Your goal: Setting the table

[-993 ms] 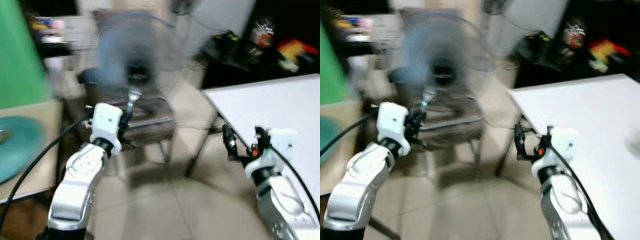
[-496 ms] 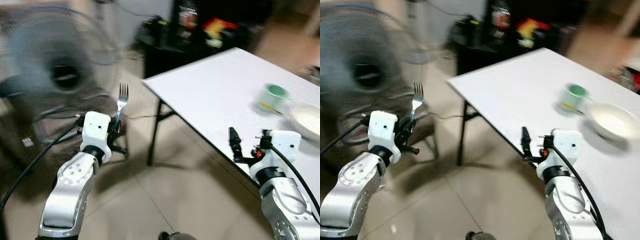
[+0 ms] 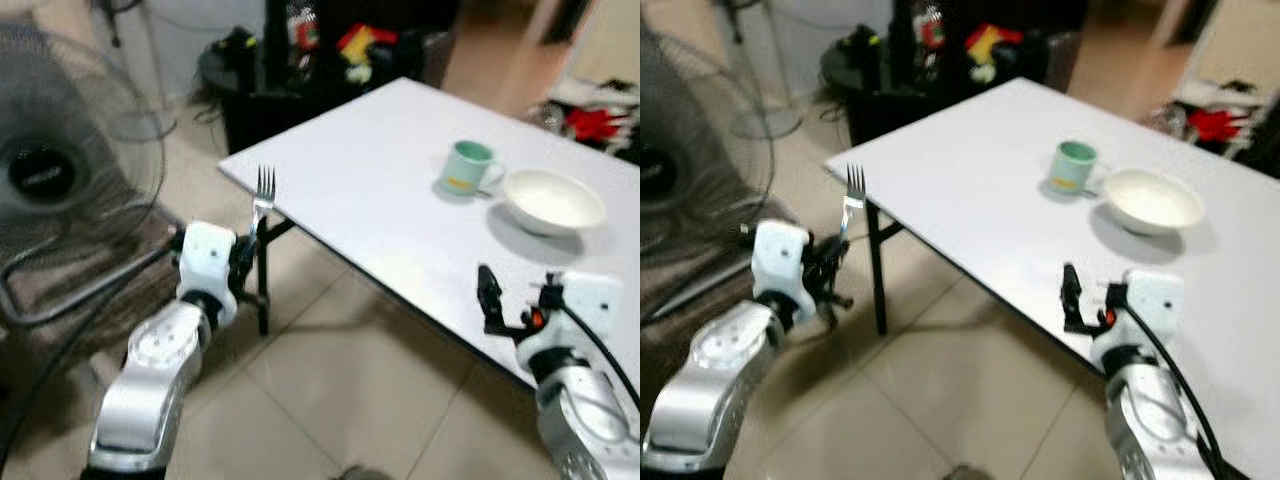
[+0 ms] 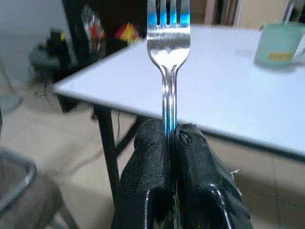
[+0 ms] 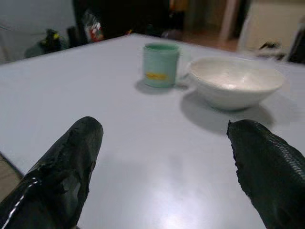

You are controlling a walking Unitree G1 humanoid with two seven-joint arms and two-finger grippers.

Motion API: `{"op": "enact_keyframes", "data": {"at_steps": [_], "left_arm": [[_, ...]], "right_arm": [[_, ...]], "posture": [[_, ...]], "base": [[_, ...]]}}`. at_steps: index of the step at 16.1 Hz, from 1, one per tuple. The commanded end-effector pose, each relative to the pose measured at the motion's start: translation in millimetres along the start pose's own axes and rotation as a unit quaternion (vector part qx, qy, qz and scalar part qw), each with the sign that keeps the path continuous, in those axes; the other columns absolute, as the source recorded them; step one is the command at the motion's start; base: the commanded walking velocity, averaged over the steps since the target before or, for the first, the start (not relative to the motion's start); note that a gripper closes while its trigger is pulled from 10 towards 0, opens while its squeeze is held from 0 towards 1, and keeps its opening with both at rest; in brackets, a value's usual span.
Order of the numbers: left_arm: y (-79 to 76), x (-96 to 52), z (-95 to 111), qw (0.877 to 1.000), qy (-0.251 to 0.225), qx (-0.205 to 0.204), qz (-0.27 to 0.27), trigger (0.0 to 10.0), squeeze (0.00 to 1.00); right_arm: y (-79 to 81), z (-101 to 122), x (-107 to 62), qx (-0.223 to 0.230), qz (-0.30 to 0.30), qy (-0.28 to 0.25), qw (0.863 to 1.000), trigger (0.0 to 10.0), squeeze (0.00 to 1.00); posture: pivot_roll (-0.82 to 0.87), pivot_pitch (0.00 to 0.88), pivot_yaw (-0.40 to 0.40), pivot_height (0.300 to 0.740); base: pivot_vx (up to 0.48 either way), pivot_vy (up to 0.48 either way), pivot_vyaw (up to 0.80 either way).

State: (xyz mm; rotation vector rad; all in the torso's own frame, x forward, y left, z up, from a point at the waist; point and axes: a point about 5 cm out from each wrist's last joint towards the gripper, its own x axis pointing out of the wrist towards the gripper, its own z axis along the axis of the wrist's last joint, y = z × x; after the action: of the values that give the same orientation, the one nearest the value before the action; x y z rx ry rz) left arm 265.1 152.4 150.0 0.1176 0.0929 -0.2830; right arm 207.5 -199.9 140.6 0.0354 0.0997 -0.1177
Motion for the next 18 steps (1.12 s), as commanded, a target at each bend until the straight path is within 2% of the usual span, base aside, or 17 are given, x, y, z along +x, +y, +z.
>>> {"op": "enact_keyframes", "data": {"at_steps": [1,7,16,18], "left_arm": [[5.0,-0.5,-0.7,1.0,0.001,0.004,0.008,10.0,0.0],[6.0,1.0,1.5,1.0,-0.001,0.003,0.012,10.0,0.0],[7.3,5.4,5.0,1.0,-0.004,0.008,0.008,10.0,0.0],[7.4,6.2,5.3,1.0,-0.004,0.008,0.007,10.0,0.0]], "right_arm": [[2.0,3.4,-0.7,0.004,0.004,-0.013,1.0,10.0,0.0],[5.1,-0.7,-2.5,0.027,0.008,-0.001,1.0,10.0,0.0],[7.8,-2.9,-3.8,0.036,0.003,0.003,0.999,10.0,0.0],[9.4,-3.2,-3.5,0.038,0.005,0.003,0.999,10.0,0.0]], "posture": [[-0.15,0.0,-0.032,0.74],[-0.15,0.0,-0.035,0.74],[-0.15,0.0,-0.018,0.74],[-0.15,0.0,-0.017,0.74]], "base": [[0.0,0.0,-0.8],[0.0,0.0,-0.8],[0.0,0.0,-0.8],[0.0,0.272,-0.79]]}}
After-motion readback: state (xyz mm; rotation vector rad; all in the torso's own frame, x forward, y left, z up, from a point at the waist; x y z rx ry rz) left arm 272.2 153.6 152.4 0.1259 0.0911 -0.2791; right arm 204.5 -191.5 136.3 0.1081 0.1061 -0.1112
